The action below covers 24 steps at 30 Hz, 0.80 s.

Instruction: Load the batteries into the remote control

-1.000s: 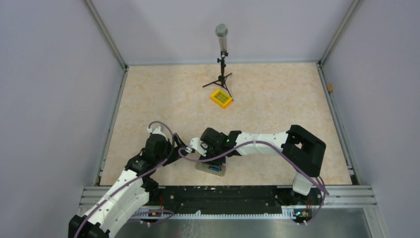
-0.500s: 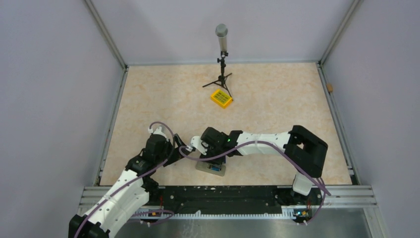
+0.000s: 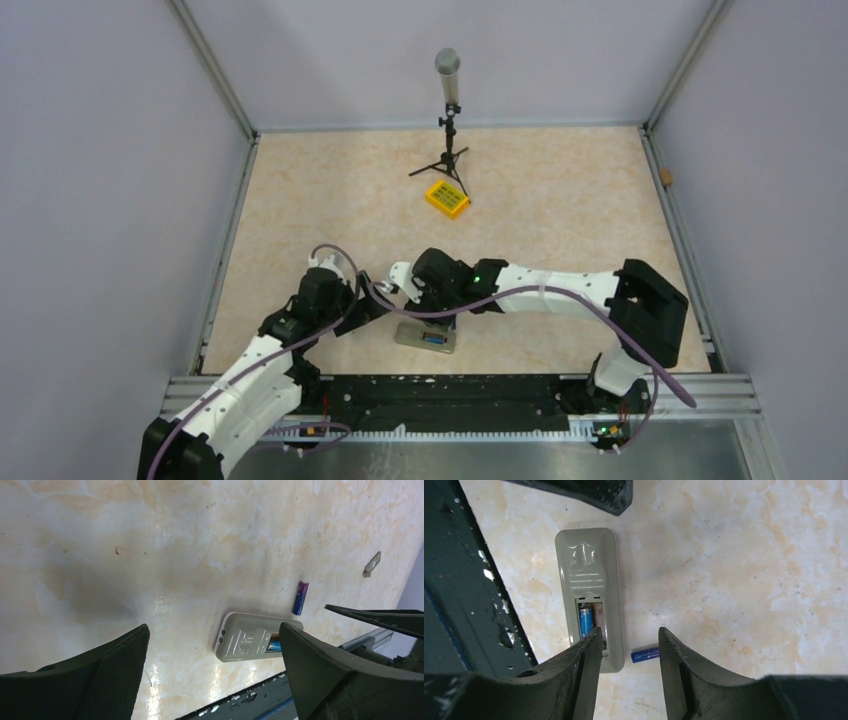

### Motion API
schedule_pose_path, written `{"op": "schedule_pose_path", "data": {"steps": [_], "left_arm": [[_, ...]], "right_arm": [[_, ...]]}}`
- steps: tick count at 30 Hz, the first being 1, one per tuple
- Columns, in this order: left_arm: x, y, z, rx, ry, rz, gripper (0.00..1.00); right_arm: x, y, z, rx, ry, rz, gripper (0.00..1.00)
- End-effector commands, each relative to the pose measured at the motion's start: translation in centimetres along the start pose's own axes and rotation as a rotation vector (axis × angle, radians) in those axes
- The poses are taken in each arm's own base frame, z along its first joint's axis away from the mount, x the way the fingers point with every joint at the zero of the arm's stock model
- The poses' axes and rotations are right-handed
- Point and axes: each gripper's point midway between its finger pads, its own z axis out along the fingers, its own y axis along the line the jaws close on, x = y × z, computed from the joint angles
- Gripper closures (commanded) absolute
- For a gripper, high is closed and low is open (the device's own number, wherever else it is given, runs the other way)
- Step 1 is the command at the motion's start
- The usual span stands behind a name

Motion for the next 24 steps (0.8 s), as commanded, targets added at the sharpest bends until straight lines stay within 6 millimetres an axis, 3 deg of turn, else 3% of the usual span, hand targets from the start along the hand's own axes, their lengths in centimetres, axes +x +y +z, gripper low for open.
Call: {"op": "schedule_pose_path", "data": {"steps": [1,7,24], "left_arm": [[0.6,-1.7,0.4,0.098,0.056,0.024,0.01],[2.5,-2.4,1.1,0.182,0.146,0.030,0.03],[5.6,-2.3,1.5,0.251,0.294,0.070,0.34]], "right_arm": [[-1.9,-0.2,-3.0,0.035,-0.100,0.088,0.56],[-1.3,-0.1,-4.4,0.073,-0.147,0.243,0.58],[1.6,0.2,-5.0,0.133,-0.208,0.512,0.62]]}}
